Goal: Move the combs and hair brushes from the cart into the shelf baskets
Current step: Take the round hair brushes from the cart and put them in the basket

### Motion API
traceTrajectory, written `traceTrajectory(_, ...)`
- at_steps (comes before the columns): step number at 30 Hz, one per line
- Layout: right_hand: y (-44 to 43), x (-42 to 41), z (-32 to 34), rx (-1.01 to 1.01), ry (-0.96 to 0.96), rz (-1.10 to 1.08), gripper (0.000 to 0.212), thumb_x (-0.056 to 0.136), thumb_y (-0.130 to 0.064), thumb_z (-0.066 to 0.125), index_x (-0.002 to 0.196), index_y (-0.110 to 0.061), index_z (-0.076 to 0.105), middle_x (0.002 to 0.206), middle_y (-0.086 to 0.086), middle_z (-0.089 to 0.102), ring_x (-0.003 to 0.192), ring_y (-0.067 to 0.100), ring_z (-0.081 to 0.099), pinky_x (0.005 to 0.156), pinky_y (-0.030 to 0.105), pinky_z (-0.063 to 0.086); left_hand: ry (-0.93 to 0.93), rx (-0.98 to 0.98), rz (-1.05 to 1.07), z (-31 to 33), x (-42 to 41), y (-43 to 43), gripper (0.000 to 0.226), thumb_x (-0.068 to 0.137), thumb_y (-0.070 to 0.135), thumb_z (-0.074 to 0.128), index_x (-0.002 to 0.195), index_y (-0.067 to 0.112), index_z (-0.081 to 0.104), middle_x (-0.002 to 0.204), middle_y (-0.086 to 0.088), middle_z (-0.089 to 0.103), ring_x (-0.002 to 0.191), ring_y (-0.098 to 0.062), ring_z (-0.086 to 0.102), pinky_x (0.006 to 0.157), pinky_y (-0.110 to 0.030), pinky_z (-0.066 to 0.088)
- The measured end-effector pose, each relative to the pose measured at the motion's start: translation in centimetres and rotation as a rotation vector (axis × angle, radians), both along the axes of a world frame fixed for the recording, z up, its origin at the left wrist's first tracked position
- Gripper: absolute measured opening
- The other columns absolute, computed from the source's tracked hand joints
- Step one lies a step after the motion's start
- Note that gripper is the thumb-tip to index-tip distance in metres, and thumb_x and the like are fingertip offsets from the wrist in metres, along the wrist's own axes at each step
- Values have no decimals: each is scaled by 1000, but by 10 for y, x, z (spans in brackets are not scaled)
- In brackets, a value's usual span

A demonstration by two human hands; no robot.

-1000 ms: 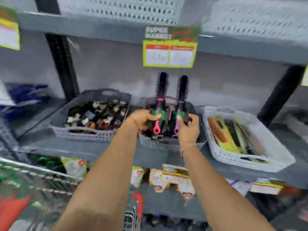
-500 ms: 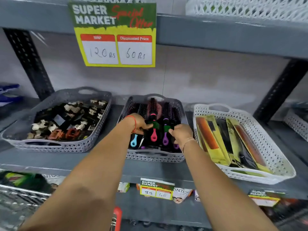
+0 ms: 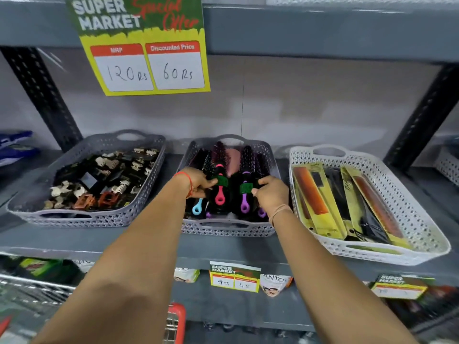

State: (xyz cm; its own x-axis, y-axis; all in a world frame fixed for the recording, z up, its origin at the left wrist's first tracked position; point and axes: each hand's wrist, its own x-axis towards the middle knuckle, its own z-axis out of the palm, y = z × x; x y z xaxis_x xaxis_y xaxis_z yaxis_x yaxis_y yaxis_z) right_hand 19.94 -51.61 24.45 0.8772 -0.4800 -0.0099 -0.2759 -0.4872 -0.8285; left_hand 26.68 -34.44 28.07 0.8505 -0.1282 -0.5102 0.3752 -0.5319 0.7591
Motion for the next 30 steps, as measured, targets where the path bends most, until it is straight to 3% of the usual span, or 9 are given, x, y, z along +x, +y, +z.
traceTrajectory(5, 3, -7, 4, -61, -61, -21, 28, 82, -6, 62, 110, -6, 60, 107, 18, 69, 100, 27, 63, 83, 21, 43, -126, 428, -115, 20, -7, 10, 39, 89, 41, 50, 64, 11, 55, 20, 6, 50, 25, -5, 52, 55, -19, 44)
traceTrajectory(9, 2, -9, 5, -77, -69, 5, 27, 82, -7, 63, 109, -6, 61, 104, 18, 70, 97, 27, 64, 82, 21, 44, -140, -120, 15, 23, -13, 1, 18, 90, 13, 56, 73, 15, 50, 60, 2, 59, 53, -7, 60, 61, -17, 56)
traceTrajectory(11, 2, -8, 5, -56, -49, 4, 28, 82, -8, 64, 110, -6, 61, 107, 18, 69, 98, 26, 64, 81, 18, 42, -120, -181, 21, 19, -16, -7, 17, 89, 7, 57, 74, 12, 48, 52, 1, 62, 53, -7, 62, 67, -19, 57)
traceTrajectory(15, 2, -8, 5, -66, 20, 48, 32, 81, -6, 65, 112, -2, 60, 120, 18, 63, 110, 30, 59, 98, 30, 44, -97, 146, -22, 9, -15, -22, 25, 81, 17, 68, 68, 0, 54, 28, 0, 57, 31, -9, 59, 67, -25, 57)
traceTrajectory(17, 1, -7, 4, -88, 36, 59, 31, 80, -4, 65, 110, -1, 61, 122, 17, 61, 110, 30, 58, 97, 30, 44, -112, 341, -50, 8, -13, -24, 34, 77, 23, 73, 59, 2, 53, 24, -3, 55, 21, -10, 52, 59, -24, 55)
traceTrajectory(20, 2, -7, 3, -116, 47, 53, 25, 78, -4, 67, 102, -1, 65, 116, 16, 65, 106, 27, 61, 91, 26, 46, -84, 560, -139, 8, -9, -24, 42, 74, 28, 75, 53, 0, 53, 26, -11, 57, 19, -13, 49, 71, -26, 56)
traceTrajectory(22, 3, -7, 2, -145, 43, 51, 20, 77, -5, 69, 96, 2, 66, 110, 18, 66, 101, 29, 62, 89, 29, 48, -49, 608, -163, 5, -6, -21, 43, 75, 32, 73, 53, 1, 52, 20, -6, 51, 13, -11, 41, 53, -20, 48)
traceTrajectory(25, 5, -5, 1, -200, 62, 57, 17, 75, -6, 71, 88, 4, 67, 102, 21, 68, 93, 32, 64, 84, 33, 52, -39, 567, -190, 5, -6, -17, 37, 81, 34, 67, 68, 0, 60, 18, -2, 48, 10, -9, 35, 29, -10, 34)
traceTrajectory(30, 6, -1, -2, -268, 84, 79, 17, 73, -6, 72, 87, 2, 66, 102, 21, 67, 92, 35, 64, 82, 38, 55, -68, 491, -147, 0, -5, -12, 51, 83, 32, 65, 110, -11, 61, 18, 0, 48, 9, -6, 31, 25, -5, 28)
